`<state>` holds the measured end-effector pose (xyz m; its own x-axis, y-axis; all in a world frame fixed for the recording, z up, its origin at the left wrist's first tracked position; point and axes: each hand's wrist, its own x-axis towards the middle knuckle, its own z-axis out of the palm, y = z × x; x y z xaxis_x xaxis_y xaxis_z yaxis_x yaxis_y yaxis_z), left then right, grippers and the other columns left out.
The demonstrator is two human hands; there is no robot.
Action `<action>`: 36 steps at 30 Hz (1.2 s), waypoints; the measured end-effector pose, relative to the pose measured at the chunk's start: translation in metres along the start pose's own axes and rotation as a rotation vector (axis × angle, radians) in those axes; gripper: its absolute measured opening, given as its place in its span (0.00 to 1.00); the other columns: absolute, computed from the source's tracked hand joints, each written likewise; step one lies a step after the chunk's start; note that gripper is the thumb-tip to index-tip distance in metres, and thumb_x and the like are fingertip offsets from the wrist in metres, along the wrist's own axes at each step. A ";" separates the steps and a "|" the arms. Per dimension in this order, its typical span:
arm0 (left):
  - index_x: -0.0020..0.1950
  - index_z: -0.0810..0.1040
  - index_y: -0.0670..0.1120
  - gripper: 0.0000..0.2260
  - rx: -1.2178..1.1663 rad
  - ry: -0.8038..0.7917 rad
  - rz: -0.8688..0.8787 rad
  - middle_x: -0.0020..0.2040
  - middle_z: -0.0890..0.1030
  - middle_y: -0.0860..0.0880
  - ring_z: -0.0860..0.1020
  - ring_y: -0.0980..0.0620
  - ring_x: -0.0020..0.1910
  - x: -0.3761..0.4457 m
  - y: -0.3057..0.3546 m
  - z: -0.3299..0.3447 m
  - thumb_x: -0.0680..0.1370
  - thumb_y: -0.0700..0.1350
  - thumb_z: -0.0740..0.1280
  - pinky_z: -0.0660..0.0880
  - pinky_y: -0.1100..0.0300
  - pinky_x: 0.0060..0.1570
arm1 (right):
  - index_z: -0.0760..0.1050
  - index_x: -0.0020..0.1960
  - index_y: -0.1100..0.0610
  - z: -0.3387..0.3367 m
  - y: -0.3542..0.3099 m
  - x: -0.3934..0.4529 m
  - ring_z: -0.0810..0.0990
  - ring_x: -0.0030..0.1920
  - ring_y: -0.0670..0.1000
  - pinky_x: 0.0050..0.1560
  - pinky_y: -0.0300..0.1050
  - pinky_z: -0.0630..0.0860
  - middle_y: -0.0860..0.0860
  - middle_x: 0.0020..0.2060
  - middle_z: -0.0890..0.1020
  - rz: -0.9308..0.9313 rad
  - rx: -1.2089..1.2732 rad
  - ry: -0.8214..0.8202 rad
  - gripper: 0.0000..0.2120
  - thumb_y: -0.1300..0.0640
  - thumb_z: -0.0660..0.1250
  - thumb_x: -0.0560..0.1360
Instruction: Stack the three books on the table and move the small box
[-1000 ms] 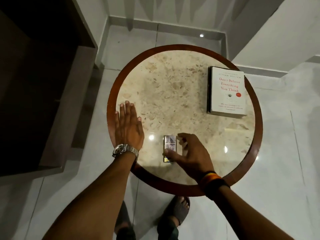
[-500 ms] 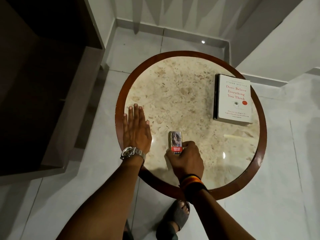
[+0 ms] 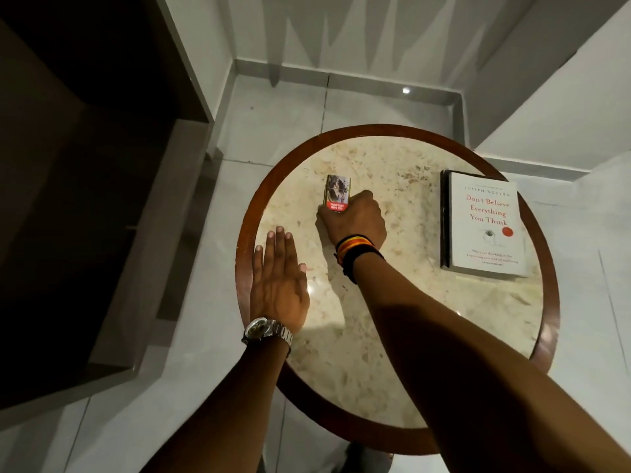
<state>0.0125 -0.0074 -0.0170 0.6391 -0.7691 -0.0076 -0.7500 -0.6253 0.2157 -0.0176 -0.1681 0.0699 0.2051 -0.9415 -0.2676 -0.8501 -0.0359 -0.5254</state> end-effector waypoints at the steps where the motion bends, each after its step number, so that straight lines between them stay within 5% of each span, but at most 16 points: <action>1: 0.85 0.51 0.44 0.29 -0.003 0.011 -0.002 0.86 0.51 0.46 0.48 0.46 0.85 0.000 0.000 0.000 0.85 0.54 0.50 0.44 0.47 0.84 | 0.73 0.61 0.58 0.003 -0.002 0.003 0.83 0.53 0.59 0.49 0.51 0.79 0.56 0.55 0.82 -0.002 -0.008 0.001 0.29 0.39 0.73 0.70; 5: 0.84 0.55 0.44 0.29 -0.002 0.078 -0.009 0.85 0.55 0.45 0.52 0.46 0.85 -0.001 0.003 -0.001 0.85 0.53 0.54 0.42 0.50 0.84 | 0.73 0.62 0.57 0.012 -0.009 0.011 0.83 0.53 0.58 0.47 0.49 0.78 0.55 0.55 0.81 -0.011 -0.029 -0.007 0.29 0.39 0.73 0.71; 18: 0.81 0.65 0.42 0.26 0.026 0.163 -0.029 0.81 0.65 0.42 0.64 0.42 0.81 0.002 0.005 0.006 0.84 0.52 0.56 0.59 0.43 0.81 | 0.72 0.62 0.57 0.027 -0.028 0.015 0.83 0.53 0.58 0.48 0.50 0.79 0.55 0.56 0.81 -0.020 -0.070 -0.017 0.29 0.39 0.73 0.71; 36: 0.84 0.54 0.44 0.30 0.015 0.089 -0.001 0.85 0.55 0.45 0.53 0.44 0.84 0.003 0.001 0.001 0.85 0.55 0.50 0.43 0.49 0.82 | 0.73 0.61 0.56 0.019 0.002 -0.008 0.82 0.53 0.57 0.44 0.47 0.74 0.54 0.56 0.80 -0.058 0.000 0.003 0.31 0.35 0.73 0.70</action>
